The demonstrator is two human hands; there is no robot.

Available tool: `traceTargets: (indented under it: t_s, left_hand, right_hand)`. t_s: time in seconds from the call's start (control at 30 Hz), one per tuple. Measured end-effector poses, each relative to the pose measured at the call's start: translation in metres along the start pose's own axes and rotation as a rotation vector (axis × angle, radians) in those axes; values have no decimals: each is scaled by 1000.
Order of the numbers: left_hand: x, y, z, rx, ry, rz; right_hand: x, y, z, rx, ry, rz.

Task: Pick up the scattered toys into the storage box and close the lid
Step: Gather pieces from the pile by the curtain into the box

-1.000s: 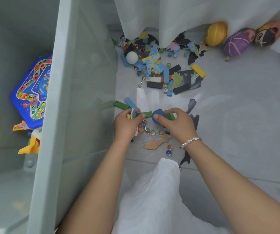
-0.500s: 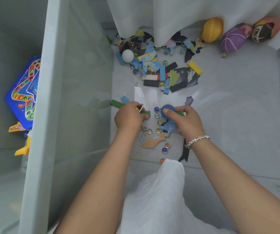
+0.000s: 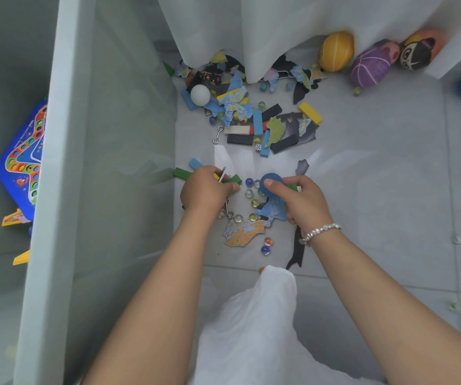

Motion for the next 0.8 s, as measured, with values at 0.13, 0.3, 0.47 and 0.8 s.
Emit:
traceTargets:
  t_s: [0.13,0.3,0.47,0.8]
  left_hand:
    - [2,-7,-12,-57,-115,-458]
    - [17,-28,-51,-129,-243,-921]
    - [61,-82,-112,-188,-235,-1295]
    - [22,-221,-184,178,34,-1290]
  right_hand:
    - [-7,-3,-2,4,-3,37]
    - [-36,-5,-14,-20,-86,55]
    - [-102,1,-47,-196,-231,134]
    - [-208,55,-157,-560,-519,81]
Point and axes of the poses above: each hand's wrist, its own z-axis towards the middle knuckle, its own y-axis out of the palm, x = y × z, the point moved 3 cm from there along z, towards the middle knuckle, and after that the axes turned 2 degrees about -y, right-handed, at the moved point
